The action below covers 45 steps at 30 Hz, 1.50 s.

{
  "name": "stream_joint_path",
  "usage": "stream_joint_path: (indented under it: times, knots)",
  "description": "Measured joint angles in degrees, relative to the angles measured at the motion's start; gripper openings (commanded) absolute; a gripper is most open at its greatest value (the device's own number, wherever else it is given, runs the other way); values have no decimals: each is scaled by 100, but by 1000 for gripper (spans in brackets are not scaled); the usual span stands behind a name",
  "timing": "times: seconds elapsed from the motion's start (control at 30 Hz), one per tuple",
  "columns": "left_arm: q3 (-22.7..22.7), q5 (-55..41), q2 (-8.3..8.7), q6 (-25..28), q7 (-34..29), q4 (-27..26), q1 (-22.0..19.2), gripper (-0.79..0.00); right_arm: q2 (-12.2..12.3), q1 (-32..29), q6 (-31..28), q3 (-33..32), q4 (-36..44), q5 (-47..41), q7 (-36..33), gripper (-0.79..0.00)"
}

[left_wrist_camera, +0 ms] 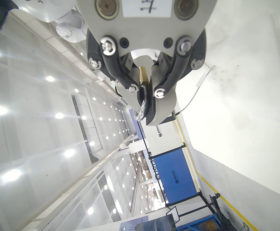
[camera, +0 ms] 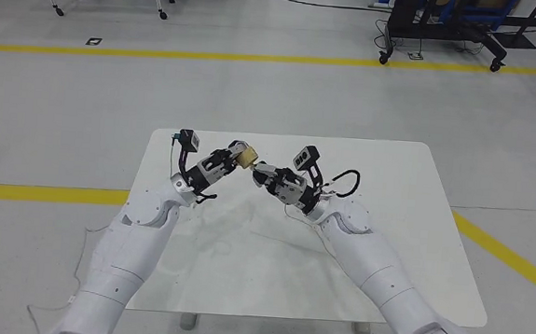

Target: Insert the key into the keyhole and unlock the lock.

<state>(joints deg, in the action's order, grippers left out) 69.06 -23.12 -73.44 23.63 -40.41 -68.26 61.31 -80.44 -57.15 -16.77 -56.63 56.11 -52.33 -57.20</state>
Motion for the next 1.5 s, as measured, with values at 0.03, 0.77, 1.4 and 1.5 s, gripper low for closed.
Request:
stream_joint_path:
  times: [0.03,0.77,1.4,1.5]
  knots:
    - [11,-5,1,62,13,-16,18,-785,-13,20,110,-11,-61,-180,-132,-785]
    - [56,141,14,511,129,-148,155,-785,-138,327,-472,-26,-664,125,-525,-576]
    - [70,84,24,592,-13,-164,157,-785,-151,7,-60,24,-21,446,-129,-631]
    - [73,46,26,613,-67,-176,161,-785,-177,42,26,15,-108,290,-135,-705]
